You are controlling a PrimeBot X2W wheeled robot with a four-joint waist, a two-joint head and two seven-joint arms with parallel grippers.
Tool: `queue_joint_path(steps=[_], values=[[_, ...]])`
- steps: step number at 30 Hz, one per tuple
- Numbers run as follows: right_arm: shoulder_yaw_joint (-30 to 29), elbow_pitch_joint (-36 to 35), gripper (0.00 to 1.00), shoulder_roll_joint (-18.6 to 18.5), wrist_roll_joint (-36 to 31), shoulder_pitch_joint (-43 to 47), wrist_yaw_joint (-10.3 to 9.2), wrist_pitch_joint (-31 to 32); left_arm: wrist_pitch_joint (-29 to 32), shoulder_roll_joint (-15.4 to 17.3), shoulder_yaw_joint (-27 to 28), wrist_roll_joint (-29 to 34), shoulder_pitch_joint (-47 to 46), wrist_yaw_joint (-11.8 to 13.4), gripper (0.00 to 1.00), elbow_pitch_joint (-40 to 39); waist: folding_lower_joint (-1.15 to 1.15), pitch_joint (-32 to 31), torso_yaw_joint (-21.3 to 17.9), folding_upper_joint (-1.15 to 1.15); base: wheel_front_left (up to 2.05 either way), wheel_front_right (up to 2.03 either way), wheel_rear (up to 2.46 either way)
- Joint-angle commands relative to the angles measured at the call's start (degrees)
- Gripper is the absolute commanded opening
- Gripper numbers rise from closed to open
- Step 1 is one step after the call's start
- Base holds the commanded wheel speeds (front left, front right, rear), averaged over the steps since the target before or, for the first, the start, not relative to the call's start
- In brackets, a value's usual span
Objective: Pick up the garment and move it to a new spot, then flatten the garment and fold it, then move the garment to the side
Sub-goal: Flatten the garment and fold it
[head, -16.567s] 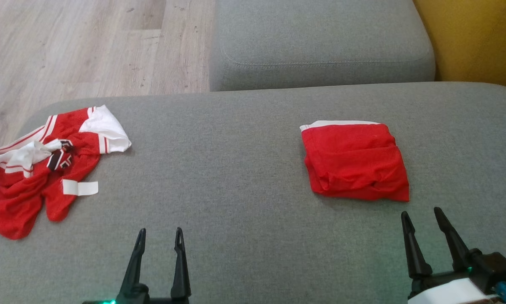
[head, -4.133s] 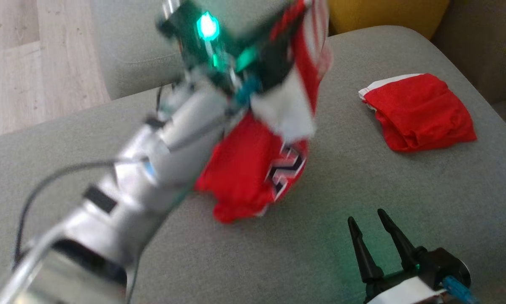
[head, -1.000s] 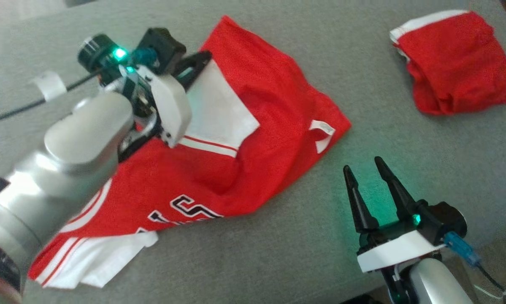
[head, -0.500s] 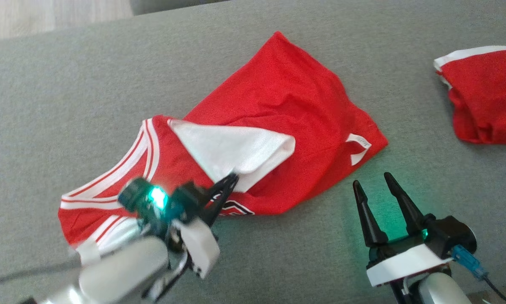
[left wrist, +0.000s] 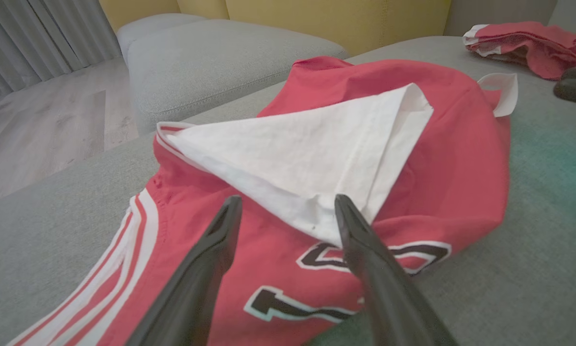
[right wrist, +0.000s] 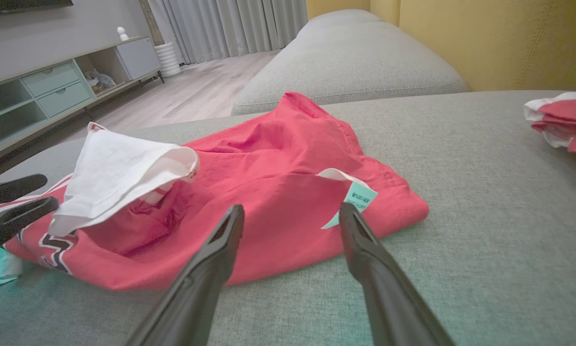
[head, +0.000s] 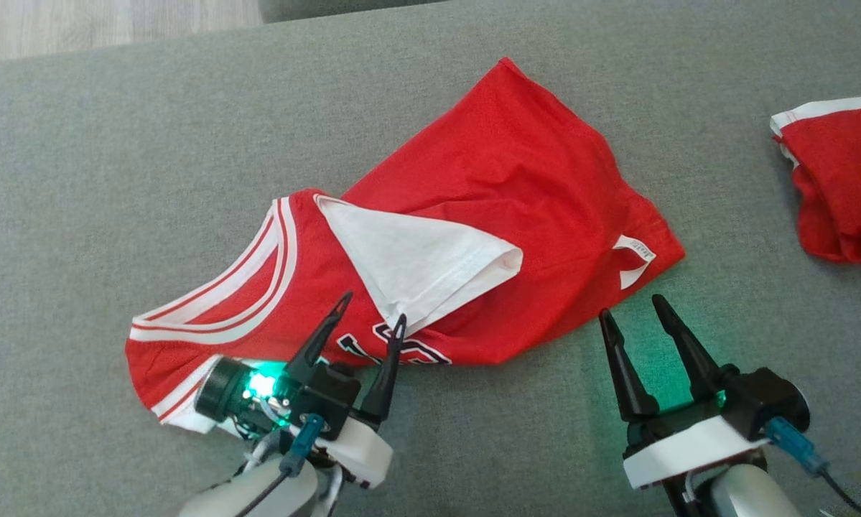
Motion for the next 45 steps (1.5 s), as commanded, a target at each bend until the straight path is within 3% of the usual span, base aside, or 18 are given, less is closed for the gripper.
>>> queue_joint_path(steps=[1,12,24,25,26,27,28,29,31,32,33,45], values=[[1.63,-1.16,1.00,-0.51,-0.16,-0.26,-0.04,-0.22,-0.32,0.03,2.15,0.51,-0.90,0.60,1.00,-0.68,0.00,-0.33,-0.18,0.00,0.00,0.00,0.00],[1.88,-0.65,1.00,-0.71,0.23,0.00,-0.04,-0.22,2.19,-1.52,0.60,1.27,-1.69,-0.21,1.00,-0.29,0.00,-0.61,-0.84,0.00,0.00,0.00,0.00],[2.13,-0.55,1.00,-0.84,0.42,0.30,-0.04,-0.22,4.31,-0.25,0.39,3.10,-2.31,2.77,1.00,0.06,0.00,-0.97,-1.15,0.00,0.00,0.00,0.00],[2.14,-0.55,1.00,-0.87,0.43,0.35,-0.04,-0.22,4.24,-0.21,0.42,3.15,-2.39,2.84,0.98,0.02,0.00,-1.02,-1.13,0.00,0.00,0.00,0.00],[2.14,-0.54,1.00,-0.91,0.43,0.40,-0.04,-0.22,4.12,-0.18,0.48,3.20,-2.48,2.93,0.83,-0.08,0.00,-1.08,-1.08,0.00,0.00,0.00,0.00],[2.13,-0.53,1.00,-0.93,0.44,0.44,-0.04,-0.22,3.98,-0.15,0.56,3.24,-2.55,3.03,0.59,-0.20,0.00,-1.14,-1.04,0.00,0.00,0.00,0.00],[2.13,-0.52,1.00,-0.97,0.44,0.47,-0.04,-0.22,3.90,-0.09,0.61,3.25,-2.65,3.05,0.47,-0.24,0.00,-1.20,-0.99,0.00,0.00,0.00,0.00],[2.15,-0.49,1.00,-1.00,0.43,0.49,-0.04,-0.22,3.79,-0.04,0.67,3.27,-2.74,3.05,0.37,-0.23,0.00,-1.25,-0.94,0.00,0.00,0.00,0.00],[2.24,-0.38,1.00,-1.04,0.42,0.54,-0.04,-0.22,3.76,0.01,0.68,3.14,-2.77,2.94,0.33,-0.08,0.00,-1.42,-0.83,0.00,0.00,0.00,0.00],[2.30,-0.35,1.00,-1.03,0.41,0.55,-0.04,-0.22,3.78,0.07,0.67,3.08,-2.78,2.85,0.23,0.11,0.00,-1.51,-0.79,0.00,0.00,0.00,0.00],[2.43,-0.30,1.00,-1.05,0.41,0.62,-0.04,-0.22,3.71,0.11,0.69,2.85,-2.83,2.50,0.03,0.63,0.00,-1.73,-0.72,0.00,0.00,0.00,0.00],[2.66,-0.15,1.00,-1.59,0.63,1.29,-0.04,-0.22,0.82,-0.58,2.08,0.88,-2.53,0.06,0.00,1.65,0.00,-2.85,-0.50,0.00,0.00,0.00,0.00]])
